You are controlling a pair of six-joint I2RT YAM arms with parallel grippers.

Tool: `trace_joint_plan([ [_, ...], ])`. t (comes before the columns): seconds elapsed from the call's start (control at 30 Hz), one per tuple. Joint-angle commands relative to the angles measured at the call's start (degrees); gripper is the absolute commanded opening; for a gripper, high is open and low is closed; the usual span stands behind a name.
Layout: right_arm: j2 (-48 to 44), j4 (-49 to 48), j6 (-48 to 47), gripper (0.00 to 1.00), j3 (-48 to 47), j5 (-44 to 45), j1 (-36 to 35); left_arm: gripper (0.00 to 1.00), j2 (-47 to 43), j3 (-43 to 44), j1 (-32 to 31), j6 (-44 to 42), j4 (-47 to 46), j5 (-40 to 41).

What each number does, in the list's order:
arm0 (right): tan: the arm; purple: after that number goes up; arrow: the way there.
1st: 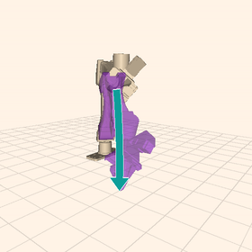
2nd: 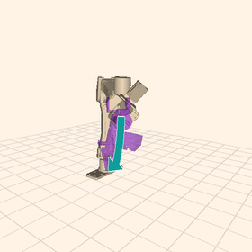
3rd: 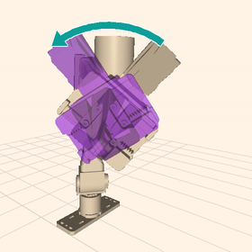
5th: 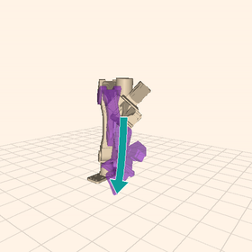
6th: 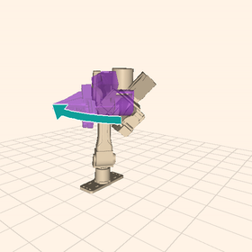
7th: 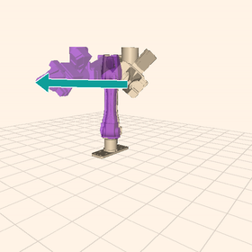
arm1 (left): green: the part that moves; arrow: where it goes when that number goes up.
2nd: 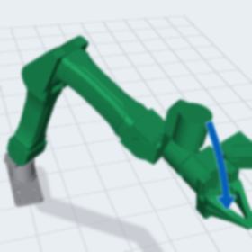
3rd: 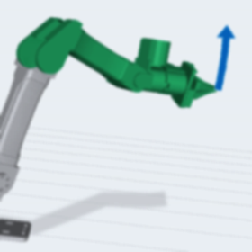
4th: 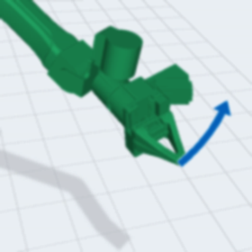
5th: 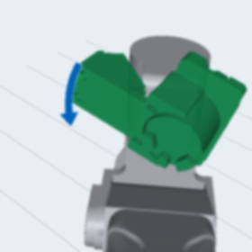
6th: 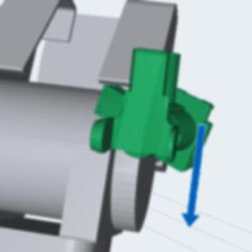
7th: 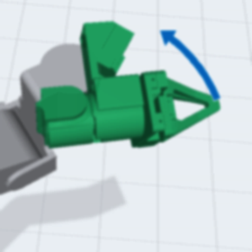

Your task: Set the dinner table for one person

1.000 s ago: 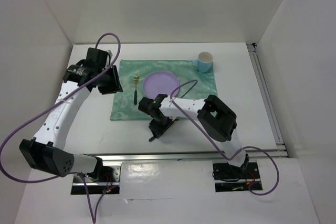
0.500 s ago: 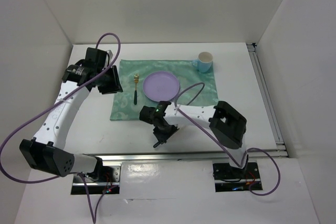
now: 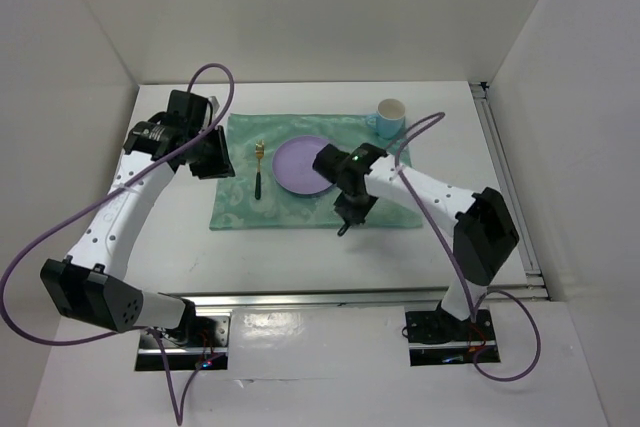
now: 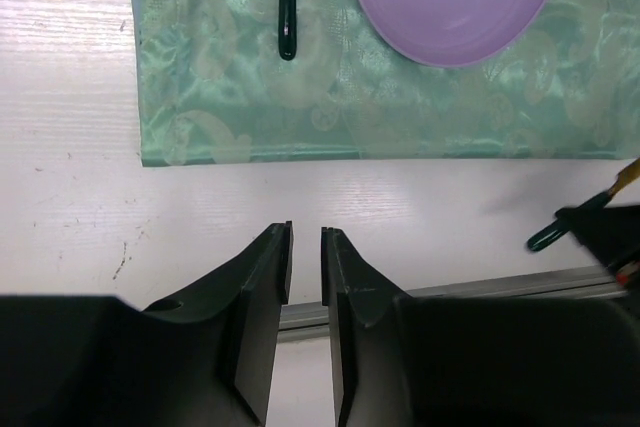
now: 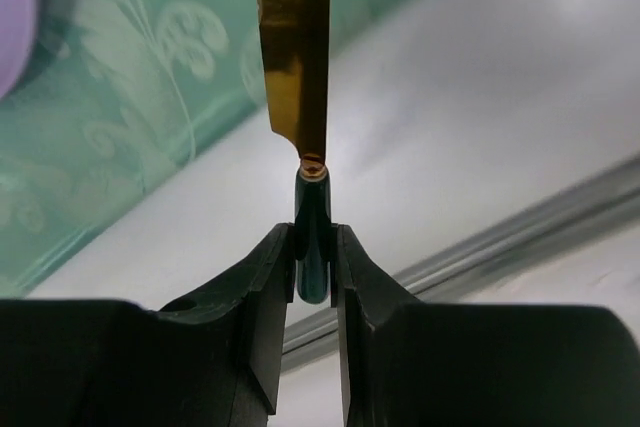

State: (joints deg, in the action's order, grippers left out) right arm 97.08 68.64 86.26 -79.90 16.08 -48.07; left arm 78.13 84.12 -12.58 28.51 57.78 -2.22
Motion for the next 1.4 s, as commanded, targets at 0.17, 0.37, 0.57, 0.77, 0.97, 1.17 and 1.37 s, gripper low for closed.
trace_joint_plan([
  [0.17, 9.78, -4.90, -52.40, 0.01, -10.01, 2.30, 14.04, 0.40, 0.00, 0.35, -0.17, -0.04, -1.79, 1.43],
  [0.37, 12.17, -10.18, -61.91, 0.01, -9.49, -2.01, 18.53, 0.40, 1.94, 0.35, -0.17, 0.49, -1.79, 3.45],
  [0.57, 13.31, -13.62, -66.21, 0.01, -8.96, -3.51, 22.40, 0.40, 1.94, -0.80, -0.17, 0.49, -2.85, 3.45],
  [0.77, 18.23, -14.15, -68.24, 0.01, -10.45, -3.60, 24.08, 0.40, 3.26, -1.41, -0.17, 0.49, -3.37, 2.92],
  [0.97, 20.08, -16.00, -68.24, 0.03, -10.45, -2.90, 25.84, 0.40, 4.40, -2.03, -0.17, 0.49, -3.90, 2.92],
  [1.17, 21.57, -16.52, -67.19, 0.16, -10.98, -1.66, 27.51, 0.40, 5.02, -2.03, -0.17, 0.49, -3.90, 2.92],
  [1.37, 19.73, -17.66, -66.66, 0.64, -10.98, -2.72, 28.04, 0.40, 5.54, -2.03, -0.17, 0.49, -3.90, 2.92],
])
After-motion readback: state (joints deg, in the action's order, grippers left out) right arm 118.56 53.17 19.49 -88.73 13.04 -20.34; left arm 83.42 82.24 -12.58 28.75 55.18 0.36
